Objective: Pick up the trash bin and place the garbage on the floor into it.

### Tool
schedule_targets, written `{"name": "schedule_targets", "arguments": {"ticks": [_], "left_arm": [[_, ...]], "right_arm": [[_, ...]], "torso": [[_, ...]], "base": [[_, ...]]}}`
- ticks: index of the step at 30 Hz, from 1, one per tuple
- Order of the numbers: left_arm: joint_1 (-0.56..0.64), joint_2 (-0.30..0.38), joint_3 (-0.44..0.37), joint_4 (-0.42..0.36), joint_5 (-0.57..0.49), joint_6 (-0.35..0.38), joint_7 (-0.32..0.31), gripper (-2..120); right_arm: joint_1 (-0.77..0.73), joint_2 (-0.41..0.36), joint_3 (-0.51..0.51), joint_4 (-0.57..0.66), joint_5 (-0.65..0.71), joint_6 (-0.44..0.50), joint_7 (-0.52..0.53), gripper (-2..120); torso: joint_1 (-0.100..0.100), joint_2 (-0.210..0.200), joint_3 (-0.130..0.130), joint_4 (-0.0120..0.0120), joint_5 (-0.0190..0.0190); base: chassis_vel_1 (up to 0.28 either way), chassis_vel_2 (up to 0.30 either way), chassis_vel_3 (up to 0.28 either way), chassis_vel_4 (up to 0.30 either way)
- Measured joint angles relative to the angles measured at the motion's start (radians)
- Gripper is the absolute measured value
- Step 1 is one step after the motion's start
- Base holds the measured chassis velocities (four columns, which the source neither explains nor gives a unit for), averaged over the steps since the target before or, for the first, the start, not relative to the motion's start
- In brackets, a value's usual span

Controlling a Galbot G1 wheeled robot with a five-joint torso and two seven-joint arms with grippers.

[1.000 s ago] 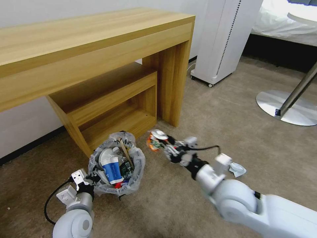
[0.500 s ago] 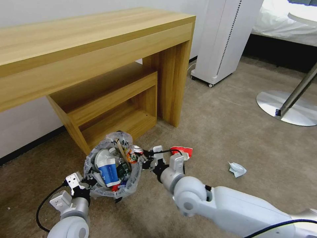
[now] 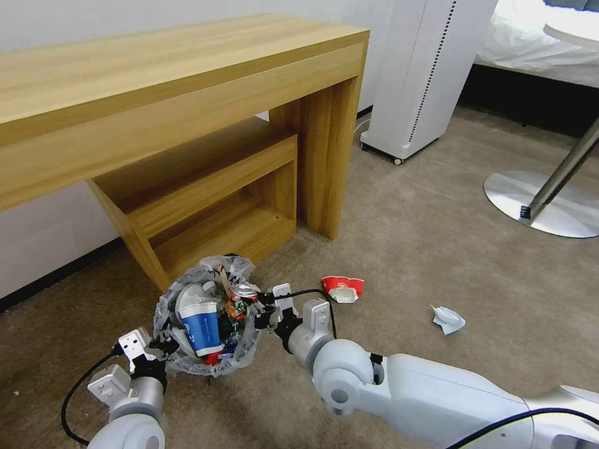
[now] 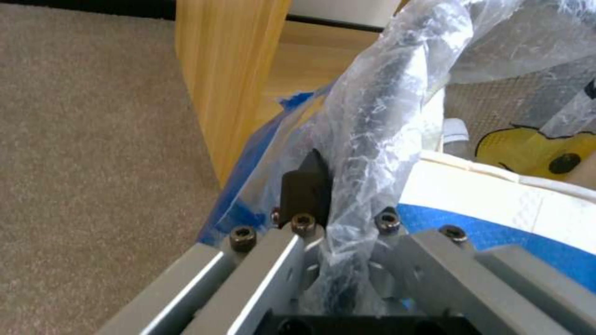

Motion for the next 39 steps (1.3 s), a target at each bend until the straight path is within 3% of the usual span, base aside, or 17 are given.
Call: {"name": "schedule_targets", "arguments": {"ticks": [20, 31, 39], "left_arm": [[0.001, -0.006, -0.009, 0.019, 0.007, -0.013, 0.005, 0], [0.017, -0.009, -0.008, 0.004, 0.010, -0.018, 0.013, 0], [0.019, -0.010, -0.010, -0.002, 0.010, -0.020, 0.015, 0]], "right_arm": [[0.010, -0.008, -0.011, 0.051, -0.006, -0.016, -0.007, 26], [0.058, 0.142, -0.049, -0.094, 0.062, -0.079, 0.075, 26], [0.062, 0.185, -0.067, -0.106, 0.072, -0.114, 0.122, 26]], "torso": [[0.000, 0.000, 0.000, 0.0000, 0.0001], [0.000, 0.000, 0.000, 0.0001, -0.0002], [0.000, 0.000, 0.000, 0.0001, 0.0000]], "base": [[0.000, 0.000, 0.000, 0.000], [0.000, 0.000, 0.000, 0.000], [0.000, 0.000, 0.000, 0.000]]}}
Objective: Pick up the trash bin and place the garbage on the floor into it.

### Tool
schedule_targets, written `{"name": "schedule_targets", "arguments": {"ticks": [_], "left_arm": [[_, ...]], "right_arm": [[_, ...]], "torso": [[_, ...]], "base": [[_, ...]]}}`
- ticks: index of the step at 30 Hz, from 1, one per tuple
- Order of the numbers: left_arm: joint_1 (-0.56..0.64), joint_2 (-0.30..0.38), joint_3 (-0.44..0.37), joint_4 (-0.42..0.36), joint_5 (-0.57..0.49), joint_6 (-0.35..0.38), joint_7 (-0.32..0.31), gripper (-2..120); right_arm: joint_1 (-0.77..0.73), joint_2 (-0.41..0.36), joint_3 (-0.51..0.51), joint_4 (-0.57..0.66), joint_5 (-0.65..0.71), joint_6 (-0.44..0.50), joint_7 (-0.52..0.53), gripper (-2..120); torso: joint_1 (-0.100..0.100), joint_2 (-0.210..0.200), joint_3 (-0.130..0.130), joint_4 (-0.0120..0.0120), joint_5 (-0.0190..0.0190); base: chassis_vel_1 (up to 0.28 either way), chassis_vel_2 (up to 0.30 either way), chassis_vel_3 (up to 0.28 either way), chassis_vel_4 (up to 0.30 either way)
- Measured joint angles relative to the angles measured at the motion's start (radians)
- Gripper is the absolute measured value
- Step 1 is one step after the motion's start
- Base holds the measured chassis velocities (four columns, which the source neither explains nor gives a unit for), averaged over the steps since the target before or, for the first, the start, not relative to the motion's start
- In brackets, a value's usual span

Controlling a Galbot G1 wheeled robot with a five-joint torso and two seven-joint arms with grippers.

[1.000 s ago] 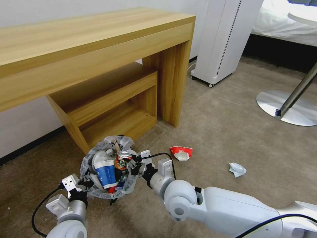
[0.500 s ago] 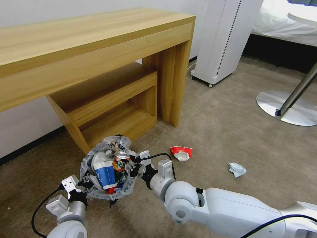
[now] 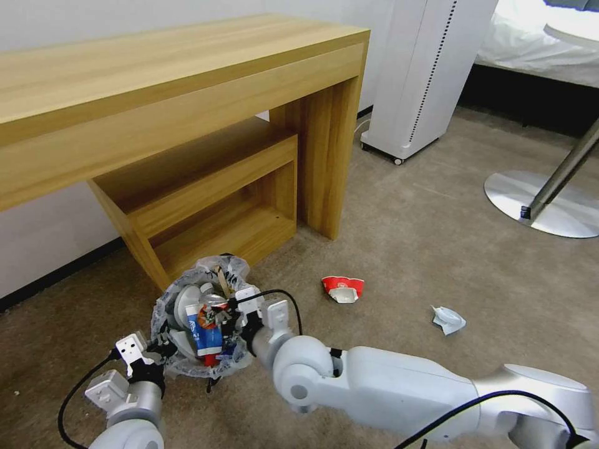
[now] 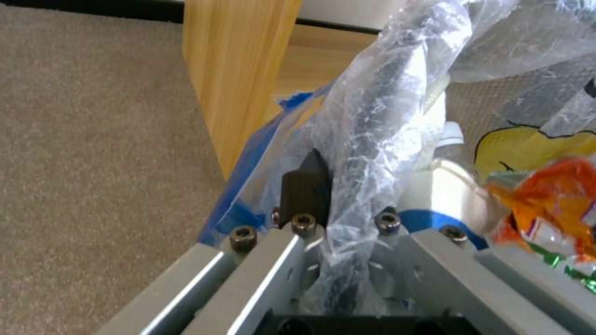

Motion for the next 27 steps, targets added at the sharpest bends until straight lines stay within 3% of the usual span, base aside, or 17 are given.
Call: {"name": "schedule_targets", "arguments": {"ticks": [5, 20, 27], "left_arm": [[0.002, -0.001, 0.000, 0.000, 0.001, -0.001, 0.001, 0], [-0.003, -0.010, 0.010, 0.020, 0.015, -0.004, 0.005, 0], [-0.001, -0.014, 0.010, 0.021, 0.020, -0.005, 0.006, 0]], "right_arm": [[-0.001, -0.011, 0.002, 0.003, -0.001, -0.003, 0.001, 35], [-0.016, -0.044, 0.050, 0.052, -0.008, 0.002, -0.003, 92], [-0.016, -0.052, 0.051, 0.071, -0.012, 0.019, -0.024, 100]], "torso": [[0.000, 0.000, 0.000, -0.0001, 0.0000], [0.000, 0.000, 0.000, -0.0001, 0.0001], [0.000, 0.000, 0.000, -0.0001, 0.0001]], "base": [[0.000, 0.000, 0.000, 0.000], [0.000, 0.000, 0.000, 0.000], [0.000, 0.000, 0.000, 0.000]]}}
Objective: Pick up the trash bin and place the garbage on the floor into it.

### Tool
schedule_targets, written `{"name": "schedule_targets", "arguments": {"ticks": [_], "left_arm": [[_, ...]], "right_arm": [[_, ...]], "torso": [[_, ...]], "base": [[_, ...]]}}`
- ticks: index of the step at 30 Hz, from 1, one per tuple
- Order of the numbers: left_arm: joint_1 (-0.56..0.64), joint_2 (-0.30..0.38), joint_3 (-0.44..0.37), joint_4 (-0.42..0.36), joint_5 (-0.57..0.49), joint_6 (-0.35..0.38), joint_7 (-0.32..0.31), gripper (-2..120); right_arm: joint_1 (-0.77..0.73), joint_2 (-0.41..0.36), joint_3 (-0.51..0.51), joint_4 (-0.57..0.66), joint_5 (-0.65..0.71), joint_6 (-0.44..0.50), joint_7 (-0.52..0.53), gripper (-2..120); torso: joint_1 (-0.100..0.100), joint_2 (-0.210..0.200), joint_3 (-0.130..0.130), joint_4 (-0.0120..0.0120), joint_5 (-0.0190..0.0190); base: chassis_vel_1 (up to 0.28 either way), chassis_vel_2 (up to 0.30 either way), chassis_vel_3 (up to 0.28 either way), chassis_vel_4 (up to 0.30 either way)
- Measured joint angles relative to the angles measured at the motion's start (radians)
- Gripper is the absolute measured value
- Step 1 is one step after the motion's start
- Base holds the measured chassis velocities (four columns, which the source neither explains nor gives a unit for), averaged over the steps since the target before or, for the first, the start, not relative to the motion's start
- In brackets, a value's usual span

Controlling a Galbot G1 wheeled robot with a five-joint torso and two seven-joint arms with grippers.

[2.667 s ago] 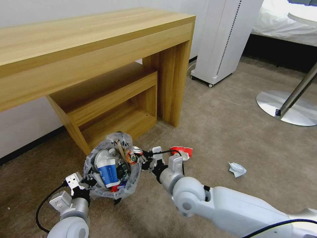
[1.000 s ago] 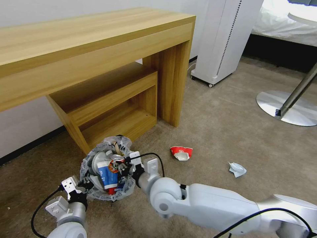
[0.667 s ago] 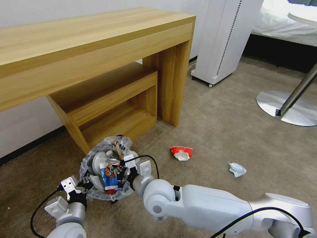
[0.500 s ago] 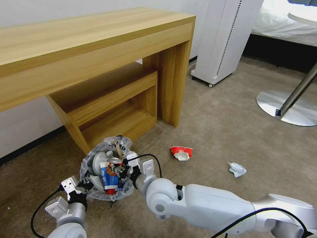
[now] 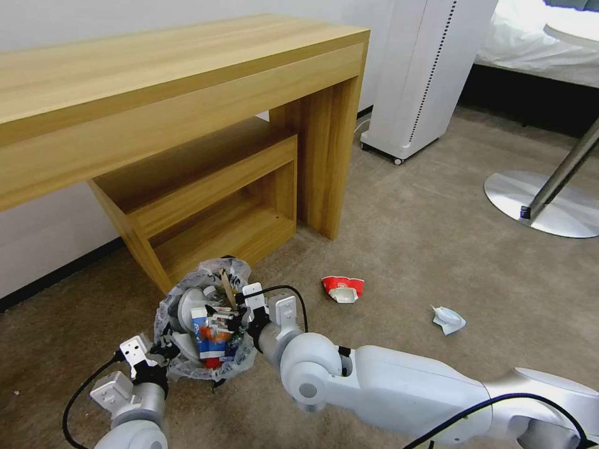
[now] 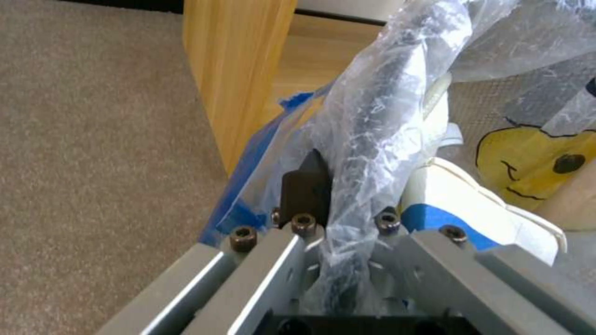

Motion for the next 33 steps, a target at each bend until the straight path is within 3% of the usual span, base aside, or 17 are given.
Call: {"name": "schedule_targets", "arguments": {"ticks": [6, 13, 16, 25, 33], "left_arm": [[0.004, -0.002, 0.003, 0.000, 0.004, -0.001, 0.002, 0], [0.014, 0.007, -0.002, -0.013, 0.000, 0.010, -0.002, 0], [0.029, 0.022, -0.013, -0.040, -0.025, 0.050, -0.019, 0], [0.051, 0.088, -0.034, -0.102, -0.146, 0.161, -0.073, 0], [0.076, 0.193, -0.049, -0.142, -0.303, 0.263, -0.137, 0]], "right_arm": [[-0.008, -0.015, 0.005, 0.001, -0.020, 0.016, -0.021, 100], [-0.033, -0.026, 0.036, -0.008, -0.074, 0.105, -0.118, 100], [-0.044, -0.039, 0.089, 0.002, -0.086, 0.181, -0.193, 100], [-0.073, -0.119, 0.217, 0.079, -0.083, 0.193, -0.225, 100], [-0.175, -0.228, 0.427, 0.171, -0.120, 0.202, -0.283, 100]], "torso": [[0.000, 0.000, 0.000, 0.0000, 0.0000], [0.000, 0.000, 0.000, -0.0001, 0.0000], [0.000, 0.000, 0.000, 0.0000, 0.0000], [0.000, 0.000, 0.000, 0.0000, 0.0001], [0.000, 0.000, 0.000, 0.0000, 0.0000]], "base": [[0.000, 0.000, 0.000, 0.000], [0.000, 0.000, 0.000, 0.000], [0.000, 0.000, 0.000, 0.000], [0.000, 0.000, 0.000, 0.000], [0.000, 0.000, 0.000, 0.000]]}}
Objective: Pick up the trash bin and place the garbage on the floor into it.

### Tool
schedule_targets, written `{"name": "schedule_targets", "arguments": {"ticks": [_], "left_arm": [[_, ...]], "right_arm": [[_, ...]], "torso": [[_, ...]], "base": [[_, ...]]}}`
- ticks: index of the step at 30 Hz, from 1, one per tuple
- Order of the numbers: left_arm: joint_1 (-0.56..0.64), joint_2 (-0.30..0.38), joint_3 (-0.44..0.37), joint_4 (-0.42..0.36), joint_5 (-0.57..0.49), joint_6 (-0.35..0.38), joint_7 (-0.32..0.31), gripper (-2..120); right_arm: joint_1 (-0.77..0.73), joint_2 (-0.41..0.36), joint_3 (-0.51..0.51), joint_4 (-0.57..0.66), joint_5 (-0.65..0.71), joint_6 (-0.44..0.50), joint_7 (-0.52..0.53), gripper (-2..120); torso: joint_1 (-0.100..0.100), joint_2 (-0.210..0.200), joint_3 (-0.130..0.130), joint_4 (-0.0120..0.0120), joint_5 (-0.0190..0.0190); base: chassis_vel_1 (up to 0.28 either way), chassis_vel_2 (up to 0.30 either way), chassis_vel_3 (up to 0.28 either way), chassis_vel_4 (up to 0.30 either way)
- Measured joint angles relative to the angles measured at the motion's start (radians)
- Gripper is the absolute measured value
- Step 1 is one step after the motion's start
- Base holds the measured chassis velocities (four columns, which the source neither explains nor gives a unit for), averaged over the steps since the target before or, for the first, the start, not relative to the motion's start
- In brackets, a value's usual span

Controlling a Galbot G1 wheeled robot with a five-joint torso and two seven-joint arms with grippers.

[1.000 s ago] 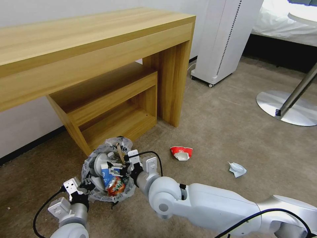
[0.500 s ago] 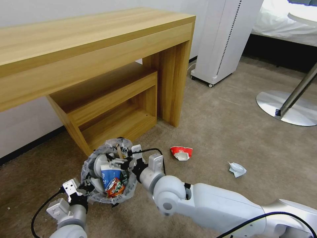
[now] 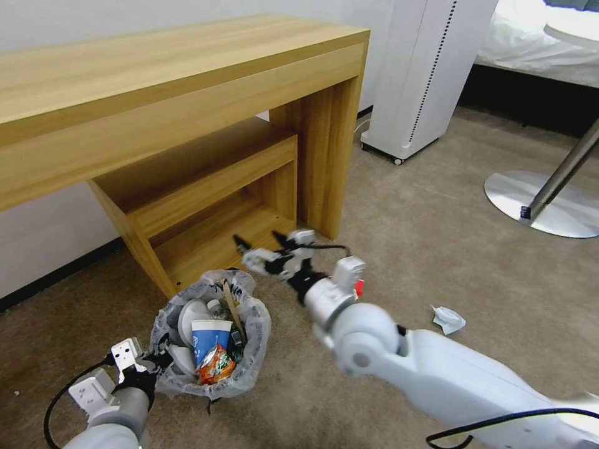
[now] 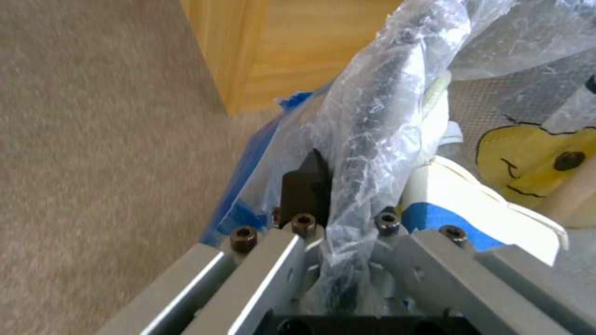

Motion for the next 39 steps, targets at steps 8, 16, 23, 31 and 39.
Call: {"name": "schedule_targets", "arguments": {"ticks": [8, 16, 23, 31, 39], "left_arm": [[0.029, 0.091, -0.023, -0.023, -0.094, 0.045, -0.034, 0], [0.041, 0.148, -0.028, -0.024, -0.109, 0.050, -0.036, 0], [0.039, 0.174, -0.008, -0.013, -0.081, 0.043, -0.016, 0], [0.035, 0.171, 0.011, -0.003, -0.044, 0.029, 0.006, 0], [0.048, 0.166, 0.013, -0.004, -0.012, 0.012, 0.022, 0]], "right_arm": [[-0.159, -0.076, 0.240, 0.069, -0.071, 0.020, -0.013, 100], [-0.361, -0.108, 0.495, 0.097, -0.156, -0.037, 0.060, 100], [-0.578, -0.106, 0.709, 0.076, -0.369, -0.049, 0.088, 100], [-0.771, -0.081, 0.867, 0.073, -0.508, -0.078, 0.113, 100], [-0.802, -0.048, 0.877, 0.050, -0.541, -0.053, 0.126, 100]], "torso": [[0.000, 0.000, 0.000, 0.0000, 0.0000], [0.000, 0.000, 0.000, 0.0001, -0.0001], [0.000, 0.000, 0.000, 0.0001, 0.0003], [0.000, 0.000, 0.000, 0.0000, 0.0001], [0.000, 0.000, 0.000, 0.0002, -0.0001]], "base": [[0.000, 0.000, 0.000, 0.000], [0.000, 0.000, 0.000, 0.000], [0.000, 0.000, 0.000, 0.000], [0.000, 0.000, 0.000, 0.000], [0.000, 0.000, 0.000, 0.000]]}}
